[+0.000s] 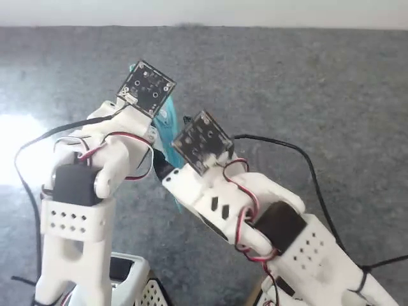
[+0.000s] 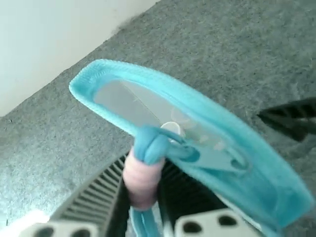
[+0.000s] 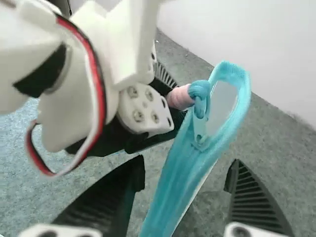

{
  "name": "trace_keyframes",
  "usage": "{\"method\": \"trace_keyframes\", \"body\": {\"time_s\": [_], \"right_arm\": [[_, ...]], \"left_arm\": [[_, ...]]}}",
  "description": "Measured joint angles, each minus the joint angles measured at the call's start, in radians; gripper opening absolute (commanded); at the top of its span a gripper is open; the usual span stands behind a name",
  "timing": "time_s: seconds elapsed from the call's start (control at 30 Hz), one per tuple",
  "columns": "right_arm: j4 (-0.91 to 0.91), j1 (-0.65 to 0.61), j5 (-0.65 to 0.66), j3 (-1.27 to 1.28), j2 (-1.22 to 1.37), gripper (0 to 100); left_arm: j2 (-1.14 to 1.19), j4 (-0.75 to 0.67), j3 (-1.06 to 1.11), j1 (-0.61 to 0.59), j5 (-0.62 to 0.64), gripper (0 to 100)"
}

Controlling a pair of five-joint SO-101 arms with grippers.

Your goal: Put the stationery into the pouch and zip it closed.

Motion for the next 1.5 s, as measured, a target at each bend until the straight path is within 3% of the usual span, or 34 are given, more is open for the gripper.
{"method": "trace_keyframes", "body": {"time_s": [0.6, 0.8, 1.3, 1.5], "right_arm": [[-0.071, 0.078, -0.012, -0.034, 0.054, 25.9], [-0.084, 0.084, -0.012, -0.034, 0.060, 2.4], [-0.086, 0.112, 0.051, -0.035, 0.077, 0.9], [-0.069, 0.112, 0.072, -0.055, 0.094, 0.9]], "left_arm": [[-0.008, 0.035, 0.000, -0.012, -0.012, 1], [-0.008, 0.035, 0.000, -0.012, -0.012, 1], [-0.031, 0.054, 0.025, -0.018, -0.025, 1], [-0.023, -0.011, 0.034, -0.061, -0.052, 1]]}}
